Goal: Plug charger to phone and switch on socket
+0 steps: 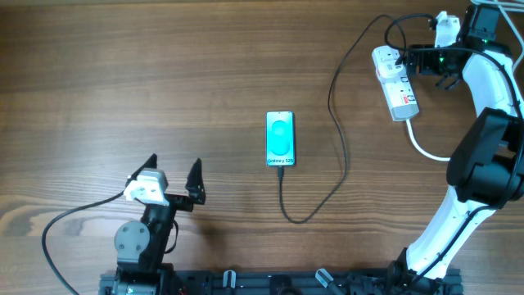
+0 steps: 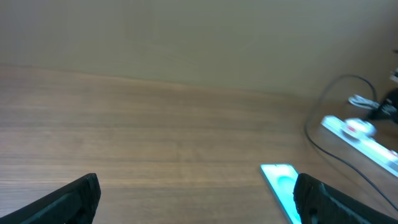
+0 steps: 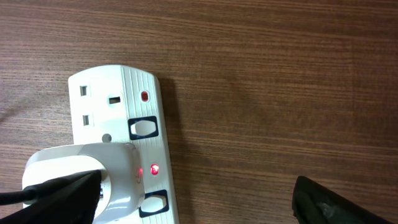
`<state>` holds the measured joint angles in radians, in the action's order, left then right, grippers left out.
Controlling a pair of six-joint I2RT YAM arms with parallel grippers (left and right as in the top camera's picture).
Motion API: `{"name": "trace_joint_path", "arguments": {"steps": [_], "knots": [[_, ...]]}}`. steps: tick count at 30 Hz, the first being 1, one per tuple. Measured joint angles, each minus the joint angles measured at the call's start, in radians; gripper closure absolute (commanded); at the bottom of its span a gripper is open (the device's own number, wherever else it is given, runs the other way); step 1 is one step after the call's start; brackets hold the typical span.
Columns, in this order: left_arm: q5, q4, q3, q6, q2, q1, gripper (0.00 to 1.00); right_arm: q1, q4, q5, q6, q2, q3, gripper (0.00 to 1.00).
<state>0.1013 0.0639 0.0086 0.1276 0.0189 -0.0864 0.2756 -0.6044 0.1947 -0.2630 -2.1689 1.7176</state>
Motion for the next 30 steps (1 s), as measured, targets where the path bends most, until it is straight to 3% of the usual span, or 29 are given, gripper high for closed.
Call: {"name": "trace_joint_path", "arguments": {"steps": [8, 30], "knots": [[0.0, 0.0, 0.0, -0.078, -0.004, 0.016, 0.0, 0.0, 0.0, 0.0, 0.0, 0.0, 0.0, 0.0], [0.0, 0.0, 0.0, -0.077, -0.004, 0.016, 0.0, 0.0, 0.0, 0.0, 0.0, 0.0, 0.0, 0.0]]}}
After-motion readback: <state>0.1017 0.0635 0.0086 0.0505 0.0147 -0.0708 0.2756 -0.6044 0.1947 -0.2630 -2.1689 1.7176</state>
